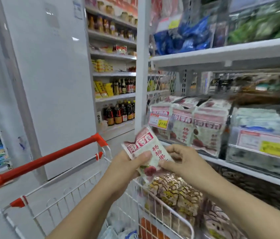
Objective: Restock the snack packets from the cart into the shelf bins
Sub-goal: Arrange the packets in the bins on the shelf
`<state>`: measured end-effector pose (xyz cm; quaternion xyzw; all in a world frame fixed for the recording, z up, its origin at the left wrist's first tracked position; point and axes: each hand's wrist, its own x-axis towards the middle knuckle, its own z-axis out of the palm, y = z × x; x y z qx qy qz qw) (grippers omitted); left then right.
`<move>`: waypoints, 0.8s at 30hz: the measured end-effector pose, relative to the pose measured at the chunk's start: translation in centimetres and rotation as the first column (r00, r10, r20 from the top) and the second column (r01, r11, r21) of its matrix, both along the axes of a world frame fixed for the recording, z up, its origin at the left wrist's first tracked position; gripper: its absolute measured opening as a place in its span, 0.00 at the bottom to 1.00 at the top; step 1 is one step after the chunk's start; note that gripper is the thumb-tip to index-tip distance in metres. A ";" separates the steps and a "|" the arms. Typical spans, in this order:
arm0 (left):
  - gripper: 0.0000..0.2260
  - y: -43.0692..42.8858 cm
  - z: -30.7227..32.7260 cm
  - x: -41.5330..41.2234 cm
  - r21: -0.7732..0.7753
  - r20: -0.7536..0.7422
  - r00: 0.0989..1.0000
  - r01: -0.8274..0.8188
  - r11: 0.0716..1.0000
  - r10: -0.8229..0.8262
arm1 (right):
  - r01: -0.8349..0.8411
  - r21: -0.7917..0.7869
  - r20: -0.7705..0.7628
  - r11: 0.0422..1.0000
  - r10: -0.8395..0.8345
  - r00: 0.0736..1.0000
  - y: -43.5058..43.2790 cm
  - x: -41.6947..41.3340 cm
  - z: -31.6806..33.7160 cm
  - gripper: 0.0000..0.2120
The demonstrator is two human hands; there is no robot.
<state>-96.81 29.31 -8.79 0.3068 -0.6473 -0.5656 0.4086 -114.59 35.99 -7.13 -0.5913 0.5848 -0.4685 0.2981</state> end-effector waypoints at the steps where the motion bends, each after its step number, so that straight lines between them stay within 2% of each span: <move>1: 0.11 0.1 0.9 -0.6 -0.081 0.065 0.998 0.022 0.996 -0.017 | 0.029 -0.054 -0.055 0.998 -0.032 0.998 0.5 -0.8 1.3 0.13; 3: 0.08 -0.1 2.7 -1.7 -0.221 0.200 0.979 0.089 0.971 -0.044 | 0.037 -0.173 -0.119 0.984 -0.058 0.991 1.5 -2.6 3.9 0.22; 5: 0.07 0.0 4.6 -3.1 -0.305 0.312 0.946 0.185 0.934 -0.086 | -0.020 -0.228 -0.289 0.973 -0.048 0.956 2.2 -4.0 6.2 0.27; 7: 0.10 0.0 6.1 -4.5 -0.362 0.388 0.916 0.250 0.898 -0.099 | -0.086 -0.219 -0.502 0.972 -0.037 0.864 2.7 -4.9 7.9 0.23; 9: 0.12 0.0 7.5 -5.9 -0.410 0.428 0.899 0.281 0.868 -0.089 | -0.096 -0.213 -0.637 0.972 -0.064 0.769 3.0 -5.6 9.2 0.18; 11: 0.08 0.1 9.0 -7.0 -0.464 0.422 0.904 0.283 0.839 -0.072 | -0.058 -0.264 -0.721 0.963 -0.157 0.675 2.9 -6.6 10.4 0.17; 13: 0.06 -0.5 10.5 -7.7 -0.557 0.368 0.930 0.204 0.805 0.019 | -0.004 -0.382 -0.709 0.924 -0.290 0.642 2.7 -7.9 11.7 0.17; 16: 0.07 -3.2 11.9 -8.5 -0.656 0.294 0.933 0.040 0.754 0.206 | 0.091 -0.600 -0.588 0.795 -0.515 0.624 2.4 -9.6 13.1 0.18; 19: 0.15 -6.1 12.3 -9.9 -0.715 0.423 0.849 0.097 0.692 0.318 | 0.115 -0.714 -0.526 0.691 -0.637 0.563 1.3 -10.3 13.7 0.22; 21: 0.18 -7.2 12.2 -11.2 -0.702 0.558 0.763 0.226 0.676 0.325 | 0.130 -0.687 -0.569 0.715 -0.641 0.515 0.1 -10.6 13.9 0.24; 24: 0.21 -8.8 12.0 -12.9 -0.635 0.710 0.620 0.361 0.683 0.332 | 0.162 -0.578 -0.673 0.800 -0.579 0.460 -2.1 -10.9 14.1 0.25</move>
